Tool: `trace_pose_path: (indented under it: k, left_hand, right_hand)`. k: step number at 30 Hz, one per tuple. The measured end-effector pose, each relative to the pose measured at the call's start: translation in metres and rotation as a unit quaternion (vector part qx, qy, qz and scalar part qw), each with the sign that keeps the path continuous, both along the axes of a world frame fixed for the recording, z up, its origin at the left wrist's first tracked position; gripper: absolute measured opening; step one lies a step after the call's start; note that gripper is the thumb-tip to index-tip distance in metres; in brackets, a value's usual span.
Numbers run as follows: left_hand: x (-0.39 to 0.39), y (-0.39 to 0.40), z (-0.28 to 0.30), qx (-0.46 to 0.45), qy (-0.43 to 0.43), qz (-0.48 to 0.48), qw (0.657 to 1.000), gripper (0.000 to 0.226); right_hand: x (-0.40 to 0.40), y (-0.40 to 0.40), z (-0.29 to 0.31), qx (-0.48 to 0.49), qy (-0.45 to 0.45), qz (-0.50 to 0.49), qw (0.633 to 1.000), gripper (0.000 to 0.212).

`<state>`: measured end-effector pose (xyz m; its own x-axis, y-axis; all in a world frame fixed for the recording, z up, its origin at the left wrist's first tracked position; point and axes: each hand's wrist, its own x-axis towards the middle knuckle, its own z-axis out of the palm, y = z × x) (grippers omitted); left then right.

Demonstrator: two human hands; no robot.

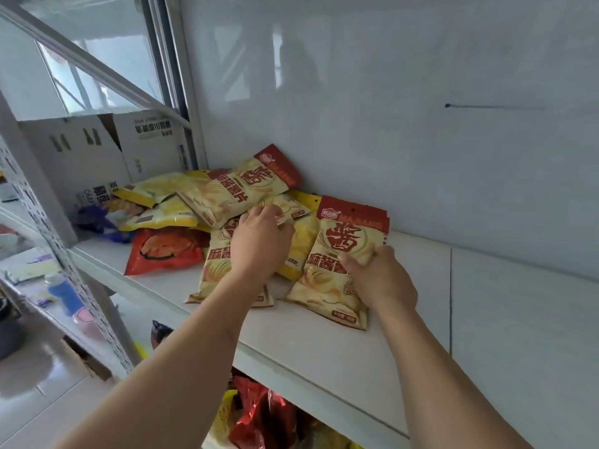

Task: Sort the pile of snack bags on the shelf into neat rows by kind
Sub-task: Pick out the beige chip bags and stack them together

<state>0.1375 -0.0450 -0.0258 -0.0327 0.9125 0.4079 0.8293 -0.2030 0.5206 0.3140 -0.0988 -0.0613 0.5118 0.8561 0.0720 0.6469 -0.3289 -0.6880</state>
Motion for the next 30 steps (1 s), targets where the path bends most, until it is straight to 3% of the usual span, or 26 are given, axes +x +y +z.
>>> trace_pose_path:
  k: [4, 11, 15, 19, 21, 23, 25, 28, 30]
  left_hand:
    - [-0.013, 0.033, 0.009, 0.008, -0.009, -0.031, 0.999, 0.042]
    - [-0.054, 0.083, 0.021, 0.047, 0.016, -0.083, 0.995, 0.048]
    - [-0.086, 0.120, 0.029, -0.001, 0.070, -0.049, 0.996, 0.066]
    - [-0.104, 0.148, 0.034, -0.111, 0.106, -0.026, 0.988, 0.081]
    - [-0.108, 0.153, 0.039, -0.155, 0.095, -0.034, 0.983, 0.084]
    - [-0.109, 0.155, 0.043, -0.162, 0.091, -0.043, 0.982, 0.084]
    - [-0.109, 0.156, 0.045, -0.137, 0.105, -0.051, 0.984, 0.083]
    - [-0.104, 0.155, 0.049, -0.122, 0.094, -0.081, 0.985, 0.064]
    - [-0.100, 0.155, 0.053, -0.126, 0.080, -0.103, 0.983, 0.042]
  right_hand:
    - [-0.019, 0.017, -0.003, 0.068, 0.104, -0.018, 0.992, 0.063]
    - [-0.040, 0.038, 0.019, 0.139, 0.285, 0.023, 0.948, 0.018]
    - [-0.058, 0.051, 0.029, 0.153, 0.358, 0.003, 0.921, 0.020]
    - [-0.070, 0.059, 0.031, 0.147, 0.386, -0.021, 0.911, 0.018]
    - [-0.075, 0.062, 0.027, 0.127, 0.379, -0.041, 0.916, 0.015]
    - [-0.073, 0.069, 0.018, 0.126, 0.354, -0.049, 0.925, 0.025]
    - [-0.068, 0.077, 0.008, 0.143, 0.347, -0.057, 0.925, 0.035]
    - [-0.080, 0.075, 0.012, 0.168, 0.387, -0.074, 0.903, 0.010]
    - [-0.082, 0.073, 0.013, 0.178, 0.400, -0.091, 0.894, 0.012]
